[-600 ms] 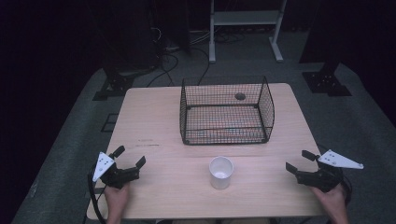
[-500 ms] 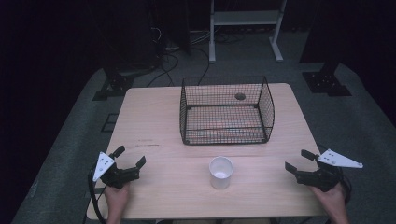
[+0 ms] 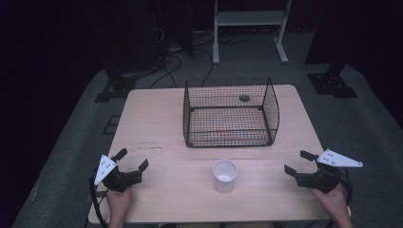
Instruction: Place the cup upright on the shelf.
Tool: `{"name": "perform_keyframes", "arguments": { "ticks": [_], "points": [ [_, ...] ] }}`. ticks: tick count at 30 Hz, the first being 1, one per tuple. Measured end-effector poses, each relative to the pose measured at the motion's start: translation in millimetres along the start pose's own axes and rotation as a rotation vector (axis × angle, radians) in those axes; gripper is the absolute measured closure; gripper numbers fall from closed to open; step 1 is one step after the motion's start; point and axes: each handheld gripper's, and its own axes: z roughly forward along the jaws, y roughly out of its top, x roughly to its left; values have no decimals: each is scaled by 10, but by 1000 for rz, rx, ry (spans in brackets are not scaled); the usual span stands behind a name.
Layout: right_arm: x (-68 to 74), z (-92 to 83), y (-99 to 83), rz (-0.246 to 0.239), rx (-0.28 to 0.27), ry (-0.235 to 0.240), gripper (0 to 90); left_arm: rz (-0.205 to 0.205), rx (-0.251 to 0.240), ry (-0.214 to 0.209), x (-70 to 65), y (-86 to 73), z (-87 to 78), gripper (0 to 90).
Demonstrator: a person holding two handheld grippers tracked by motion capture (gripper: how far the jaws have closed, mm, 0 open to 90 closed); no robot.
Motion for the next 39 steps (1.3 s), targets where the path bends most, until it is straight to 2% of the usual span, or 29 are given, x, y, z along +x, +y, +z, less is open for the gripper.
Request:
{"name": "perform_keyframes", "arguments": {
  "ticks": [13,39],
  "points": [
    [124,63,147,-41,15,75,79,0,0,1,2,0,0,0],
    [334,195,277,-87,46,172,31,2,-4,1,2,2,-4,0]
  ]
}}
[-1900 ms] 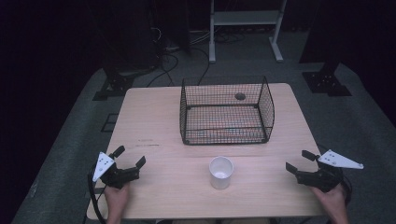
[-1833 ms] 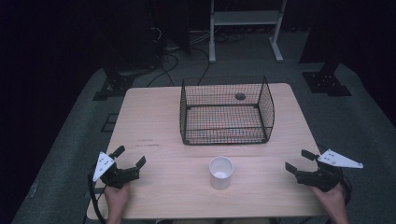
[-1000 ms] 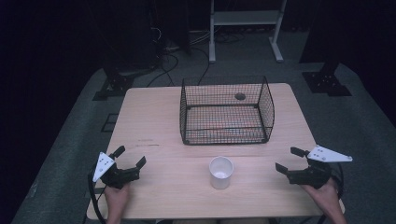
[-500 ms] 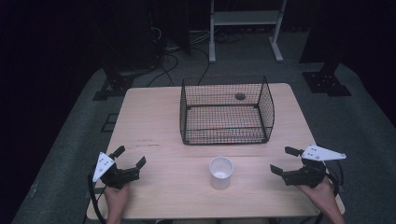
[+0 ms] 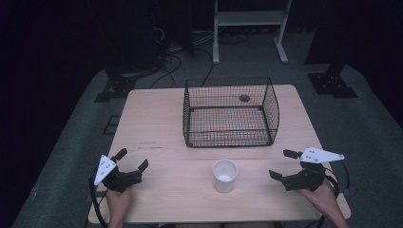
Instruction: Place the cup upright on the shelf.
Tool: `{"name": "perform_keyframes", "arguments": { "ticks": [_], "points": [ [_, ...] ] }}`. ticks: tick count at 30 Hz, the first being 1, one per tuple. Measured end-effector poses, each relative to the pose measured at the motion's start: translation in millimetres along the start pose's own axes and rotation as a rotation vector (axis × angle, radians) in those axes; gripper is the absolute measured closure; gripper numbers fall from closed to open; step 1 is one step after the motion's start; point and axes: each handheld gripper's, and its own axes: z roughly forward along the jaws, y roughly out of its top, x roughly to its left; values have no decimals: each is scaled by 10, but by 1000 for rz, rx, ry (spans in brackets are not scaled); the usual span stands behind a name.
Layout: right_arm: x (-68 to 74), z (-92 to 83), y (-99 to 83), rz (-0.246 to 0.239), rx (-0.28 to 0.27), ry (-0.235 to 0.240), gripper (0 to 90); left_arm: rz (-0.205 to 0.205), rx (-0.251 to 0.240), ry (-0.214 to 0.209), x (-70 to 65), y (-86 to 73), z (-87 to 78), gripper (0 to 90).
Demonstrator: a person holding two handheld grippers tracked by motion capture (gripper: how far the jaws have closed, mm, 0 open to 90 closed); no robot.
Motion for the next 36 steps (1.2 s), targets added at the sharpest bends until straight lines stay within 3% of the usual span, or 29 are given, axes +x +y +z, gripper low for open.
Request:
{"name": "perform_keyframes", "arguments": {
  "ticks": [36],
  "points": [
    [286,296,120,-49,57,152,16,1,0,-2,1,1,-4,0]
  ]
}}
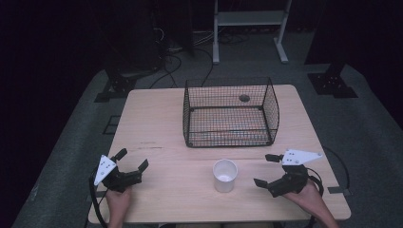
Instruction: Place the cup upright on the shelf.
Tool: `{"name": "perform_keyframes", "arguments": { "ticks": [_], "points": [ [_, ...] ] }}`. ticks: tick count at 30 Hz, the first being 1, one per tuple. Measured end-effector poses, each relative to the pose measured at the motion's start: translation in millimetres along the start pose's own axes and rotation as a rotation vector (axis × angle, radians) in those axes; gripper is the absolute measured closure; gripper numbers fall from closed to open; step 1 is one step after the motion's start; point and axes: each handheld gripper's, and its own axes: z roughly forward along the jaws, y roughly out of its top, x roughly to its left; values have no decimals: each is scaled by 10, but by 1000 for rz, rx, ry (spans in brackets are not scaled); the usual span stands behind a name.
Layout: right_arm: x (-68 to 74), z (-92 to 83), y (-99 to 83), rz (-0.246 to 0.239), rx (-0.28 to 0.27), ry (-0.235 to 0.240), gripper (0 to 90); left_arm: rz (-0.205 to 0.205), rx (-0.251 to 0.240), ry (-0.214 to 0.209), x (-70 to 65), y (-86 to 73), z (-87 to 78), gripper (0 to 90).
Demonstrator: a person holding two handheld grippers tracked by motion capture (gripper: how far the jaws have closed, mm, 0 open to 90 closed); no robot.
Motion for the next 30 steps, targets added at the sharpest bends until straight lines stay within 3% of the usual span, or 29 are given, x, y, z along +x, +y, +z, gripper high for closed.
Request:
{"name": "perform_keyframes", "arguments": {
  "ticks": [30],
  "points": [
    [277,436,183,-78,72,129,16,-1,-4,-2,5,1,-2,0]
  ]
}}
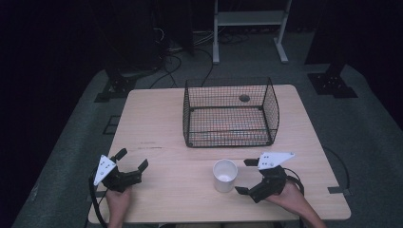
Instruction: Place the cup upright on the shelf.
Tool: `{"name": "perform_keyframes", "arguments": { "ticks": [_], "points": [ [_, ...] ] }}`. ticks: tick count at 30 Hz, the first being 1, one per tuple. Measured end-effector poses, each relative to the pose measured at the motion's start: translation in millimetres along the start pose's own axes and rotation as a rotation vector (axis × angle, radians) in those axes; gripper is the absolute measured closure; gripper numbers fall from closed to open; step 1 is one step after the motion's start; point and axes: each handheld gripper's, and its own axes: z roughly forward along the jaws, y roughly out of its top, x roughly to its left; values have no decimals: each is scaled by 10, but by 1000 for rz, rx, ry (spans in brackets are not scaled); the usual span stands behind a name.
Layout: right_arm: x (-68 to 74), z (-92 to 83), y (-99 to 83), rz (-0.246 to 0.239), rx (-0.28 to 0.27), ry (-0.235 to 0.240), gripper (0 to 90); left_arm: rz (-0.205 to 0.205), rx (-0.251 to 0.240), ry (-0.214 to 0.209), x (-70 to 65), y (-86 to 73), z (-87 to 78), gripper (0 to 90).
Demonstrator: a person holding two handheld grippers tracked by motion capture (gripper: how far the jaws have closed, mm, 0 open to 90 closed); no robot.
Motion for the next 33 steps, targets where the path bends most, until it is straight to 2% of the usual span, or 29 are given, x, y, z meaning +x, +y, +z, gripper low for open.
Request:
{"name": "perform_keyframes", "arguments": {
  "ticks": [10,33],
  "points": [
    [19,187,27,-3,21,31,16,-1,-1,-1,-1,1,-1,0],
    [-17,428,88,-3,39,23,16,-1,-3,-3,-1,1,0,0]
  ]
}}
